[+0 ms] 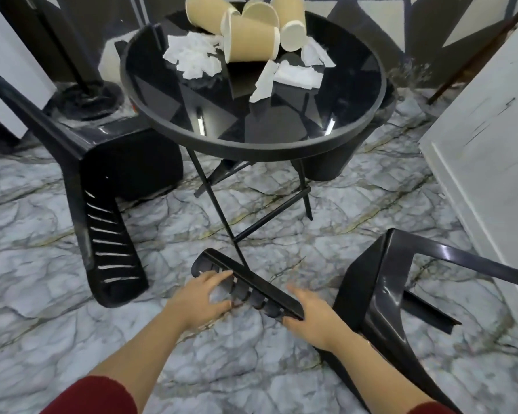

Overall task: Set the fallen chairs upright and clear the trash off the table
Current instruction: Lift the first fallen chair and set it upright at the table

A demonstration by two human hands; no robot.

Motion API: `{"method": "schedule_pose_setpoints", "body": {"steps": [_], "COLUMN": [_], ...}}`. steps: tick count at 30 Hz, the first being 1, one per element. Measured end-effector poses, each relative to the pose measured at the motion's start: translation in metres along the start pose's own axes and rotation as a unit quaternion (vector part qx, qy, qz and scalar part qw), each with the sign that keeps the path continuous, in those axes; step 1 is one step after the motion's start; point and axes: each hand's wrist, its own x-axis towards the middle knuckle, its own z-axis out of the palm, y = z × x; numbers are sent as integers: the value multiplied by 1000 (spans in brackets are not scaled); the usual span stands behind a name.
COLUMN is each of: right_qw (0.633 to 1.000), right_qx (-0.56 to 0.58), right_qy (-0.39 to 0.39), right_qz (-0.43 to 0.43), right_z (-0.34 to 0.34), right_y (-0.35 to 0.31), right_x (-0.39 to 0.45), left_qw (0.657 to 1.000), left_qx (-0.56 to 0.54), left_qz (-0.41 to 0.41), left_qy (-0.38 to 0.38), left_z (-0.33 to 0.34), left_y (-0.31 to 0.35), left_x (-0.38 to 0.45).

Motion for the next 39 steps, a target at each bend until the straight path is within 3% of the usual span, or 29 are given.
{"method": "schedule_pose_setpoints", "body": {"steps": [11,16,22,25,32,39], "right_qw": [996,991,994,993,987,976], "right_qx": [68,105,19,22,35,70], "right_qy": [40,46,88,103,149,182], "right_qz": [-42,-69,-59,-53,-57,-92], "right_z": [64,84,98,100,92,53], "right_y": [62,70,74,71,58,10], "right_x": [114,147,159,156,103,33], "left_qw": [992,985,983,980,963,965], "left_qx": [-15,-93,-159,-186,-223,-193], "left_qz": [-11,18,14,20,24,52], "left_qy": [128,143,87,73,147,171], "left_z": [52,50,38,35,22,-68], "left_y": [-59,-81,-93,-88,-56,2], "left_x": [112,145,167,165,124,44]}}
